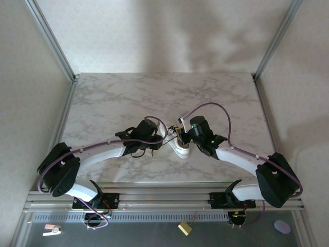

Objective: Tie the shoes

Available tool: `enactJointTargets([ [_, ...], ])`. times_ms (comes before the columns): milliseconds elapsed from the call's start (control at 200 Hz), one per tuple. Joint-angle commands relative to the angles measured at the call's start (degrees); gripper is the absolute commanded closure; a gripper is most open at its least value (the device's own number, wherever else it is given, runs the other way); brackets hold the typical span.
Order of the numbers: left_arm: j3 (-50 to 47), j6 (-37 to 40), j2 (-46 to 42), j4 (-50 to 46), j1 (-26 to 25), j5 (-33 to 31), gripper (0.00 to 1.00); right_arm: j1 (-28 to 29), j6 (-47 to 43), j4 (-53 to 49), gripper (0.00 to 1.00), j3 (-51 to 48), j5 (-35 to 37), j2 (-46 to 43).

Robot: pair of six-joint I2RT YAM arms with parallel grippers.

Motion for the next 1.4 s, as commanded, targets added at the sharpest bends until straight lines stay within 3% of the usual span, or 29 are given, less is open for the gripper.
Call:
enactJointTargets([
  [0,-1.3,2.0,3.0,-4.8,-0.1,-1.5,0.63,-0.8,3.0,-4.3,1.0,3.6,-3.8,-0.2],
  [230,-1.0,1.4,5.3,-9.0,-0.2,-4.8,0.62,-0.8,2.9,-5.6,1.0,3.7,-3.8,-1.2],
  [576,1.0,1.2,10.2,-8.5,-0.7,-4.6,0.62,-0.8,3.0,-5.1,1.0,3.3,-3.5,-1.5],
  [941,4.1,1.6,13.6,-8.4,-0.9,-8.0,0.98,-0.9,2.4,-4.6,1.0,2.4,-3.4,-2.2],
  [1396,9.4,3.1,15.7,-6.1,5.5,-13.6,1.0,-0.9,1.7,-0.8,1.0,0.1,-9.3,-3.3],
])
